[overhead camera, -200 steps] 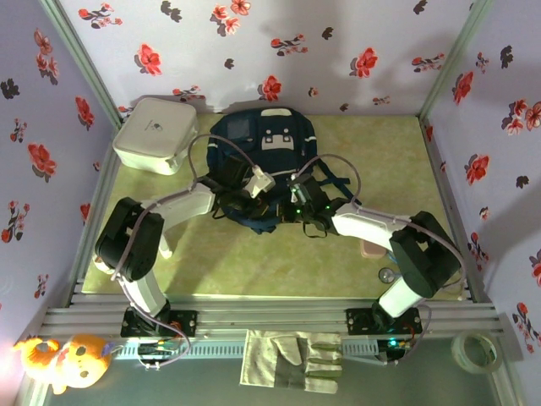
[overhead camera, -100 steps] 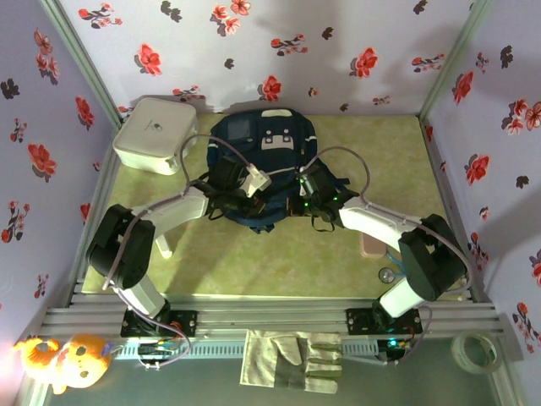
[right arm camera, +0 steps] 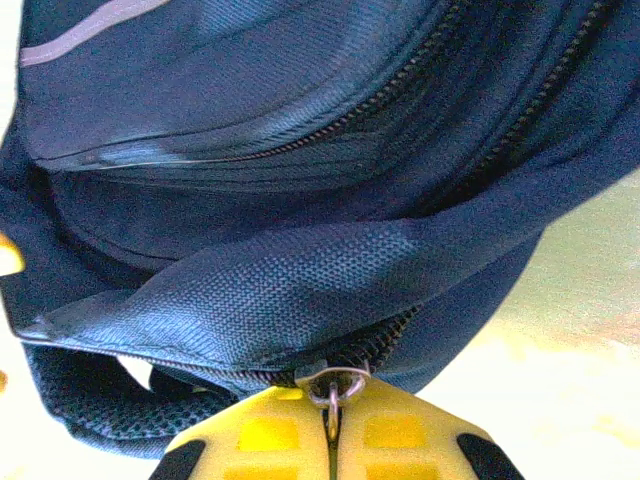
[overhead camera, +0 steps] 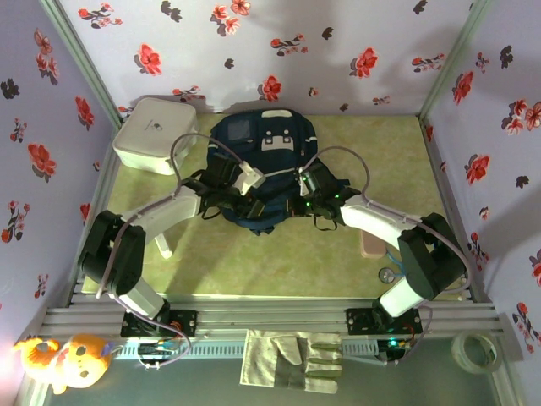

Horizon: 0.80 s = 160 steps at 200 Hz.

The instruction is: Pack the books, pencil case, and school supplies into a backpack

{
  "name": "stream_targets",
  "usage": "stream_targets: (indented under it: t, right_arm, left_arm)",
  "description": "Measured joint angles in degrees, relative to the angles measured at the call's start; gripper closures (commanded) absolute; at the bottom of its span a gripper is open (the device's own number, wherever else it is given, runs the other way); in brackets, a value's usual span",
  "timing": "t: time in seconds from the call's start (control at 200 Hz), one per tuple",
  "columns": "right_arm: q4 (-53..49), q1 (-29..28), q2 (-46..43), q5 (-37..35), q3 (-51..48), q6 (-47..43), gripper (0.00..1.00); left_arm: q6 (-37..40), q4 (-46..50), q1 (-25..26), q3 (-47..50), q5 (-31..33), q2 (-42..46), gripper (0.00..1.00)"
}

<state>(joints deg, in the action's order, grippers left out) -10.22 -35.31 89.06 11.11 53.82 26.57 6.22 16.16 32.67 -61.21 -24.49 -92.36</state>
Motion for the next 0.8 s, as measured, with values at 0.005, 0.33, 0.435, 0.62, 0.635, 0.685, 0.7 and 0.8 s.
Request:
stream_targets:
  t: [0.005, 0.33, 0.435, 0.62, 0.635, 0.685, 0.7, 0.8]
  right_arm:
    - [0.04, -0.02, 0.00, 0.13, 0.00, 0.00, 1.00]
    - [2.73, -0.74, 0.00, 4.70, -0.24, 0.22, 1.00]
    - [2.80, -0.74, 0.00, 4.83, -0.50, 0.20, 1.00]
    - [2.34, -0.39, 0.15, 3.52, -0.57, -1.25, 0.93]
    - [2.32, -0.28, 0.15, 3.41, -0.66, -1.49, 0.92]
    - [2.43, 0.26, 0.15, 3.28, -1.11, -2.25, 0.92]
    - [2.38, 0.52, 0.15, 3.26, -1.27, -2.60, 0.92]
    - [2.38, 2.80, 0.11, 3.67, -1.81, -4.37, 0.92]
  left_arm:
    - [0.00, 0.04, 0.00, -0.09, -0.02, -0.02, 0.56]
    - [1.51, 3.32, 0.50, -7.28, -5.49, -7.34, 0.60]
    - [2.05, 4.66, 0.70, -8.98, -5.97, -9.44, 0.76]
    - [4.26, 5.66, 0.94, -9.35, -6.58, -9.86, 0.98]
    - [4.33, 5.84, 0.98, -9.38, -6.45, -9.86, 0.99]
    - [4.92, 6.32, 1.09, -9.53, -6.12, -9.79, 1.00]
    - [5.07, 6.49, 1.11, -9.60, -6.01, -9.77, 1.00]
    - [6.29, 7.85, 1.55, -9.79, -5.22, -8.76, 1.00]
